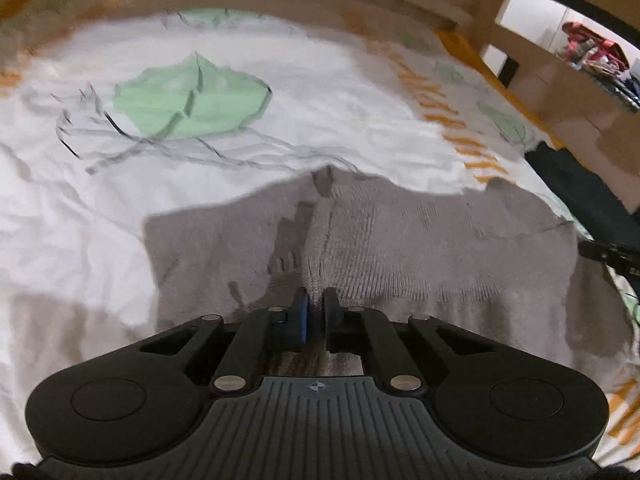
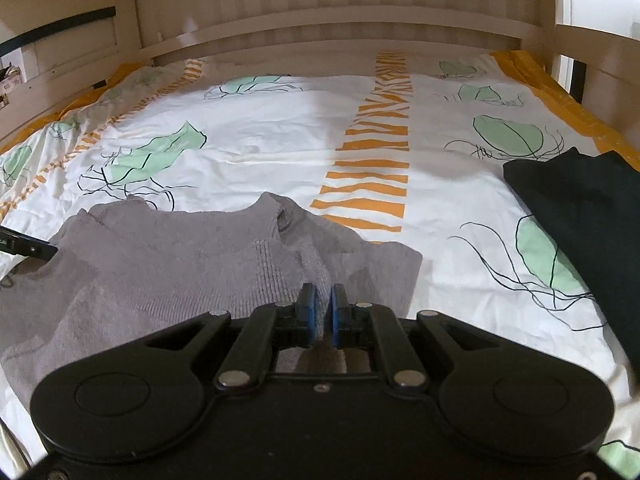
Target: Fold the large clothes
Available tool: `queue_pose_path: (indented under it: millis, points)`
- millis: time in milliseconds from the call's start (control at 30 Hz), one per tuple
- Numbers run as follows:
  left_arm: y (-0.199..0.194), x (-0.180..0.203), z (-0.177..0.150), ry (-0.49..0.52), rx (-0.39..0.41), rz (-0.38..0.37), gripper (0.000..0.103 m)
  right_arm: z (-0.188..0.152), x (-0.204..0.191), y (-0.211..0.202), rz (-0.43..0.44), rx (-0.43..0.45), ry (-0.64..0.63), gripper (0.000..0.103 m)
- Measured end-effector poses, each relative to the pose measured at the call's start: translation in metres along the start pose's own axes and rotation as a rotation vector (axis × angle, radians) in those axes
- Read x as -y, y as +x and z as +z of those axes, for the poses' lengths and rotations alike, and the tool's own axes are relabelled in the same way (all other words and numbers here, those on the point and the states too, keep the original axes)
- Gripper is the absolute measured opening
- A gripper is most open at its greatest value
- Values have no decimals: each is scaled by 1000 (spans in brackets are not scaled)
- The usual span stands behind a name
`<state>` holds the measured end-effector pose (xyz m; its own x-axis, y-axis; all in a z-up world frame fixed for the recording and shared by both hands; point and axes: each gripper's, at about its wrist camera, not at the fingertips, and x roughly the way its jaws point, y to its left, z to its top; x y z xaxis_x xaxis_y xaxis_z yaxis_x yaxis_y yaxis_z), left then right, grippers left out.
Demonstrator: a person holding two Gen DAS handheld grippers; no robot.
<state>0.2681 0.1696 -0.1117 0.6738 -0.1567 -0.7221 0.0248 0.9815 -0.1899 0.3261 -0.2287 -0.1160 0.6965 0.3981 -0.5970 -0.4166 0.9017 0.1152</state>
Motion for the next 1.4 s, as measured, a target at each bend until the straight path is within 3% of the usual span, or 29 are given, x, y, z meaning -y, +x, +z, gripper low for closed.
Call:
queue_pose_path:
  millis: [167,267,367,433,567,633,767,867,933,1000,1067,1133,1233,1300,1400]
  points:
    - [-56,22,-8,84,225,71,7,3,-5,-24,-3,68,-18,14]
    - [-73,25,4,119,283,91,7,13,-9,-37,-10,129,-29,14]
    - [-66,14,22,67,277,97,7,31,-8,-33,-22,168,-32,14]
    - [-47,4,29,27,228,110,7,39,-4,-18,-17,154,-2,14]
    - [8,-20,23,-45,43,132,9,34,-1,31,-37,42,8,14]
    - [26,-32,16,-89,-11,139,15,25,-1,49,-62,-14,-8,15]
    - [32,-44,5,-133,2,112,21,3,10,71,-146,-96,-19,12]
    - [29,-41,8,-130,3,115,22,0,24,66,-111,-66,63,12]
    - [24,-39,10,-120,12,141,32,3,25,61,-126,-64,59,17]
    - [13,-32,12,-109,38,181,38,7,22,52,-149,-54,45,39]
    - [-1,-25,14,-97,72,210,52,12,20,37,-161,-18,41,58]
    - [-20,-13,16,-83,104,222,72,17,16,22,-174,16,41,62]
    - [-41,14,16,-35,131,226,78,26,4,-1,-177,52,64,67]
    - [-48,35,13,-3,123,222,79,28,-10,-13,-141,59,80,79]
    - [-43,63,1,40,70,193,79,21,-42,-22,-81,28,62,79]
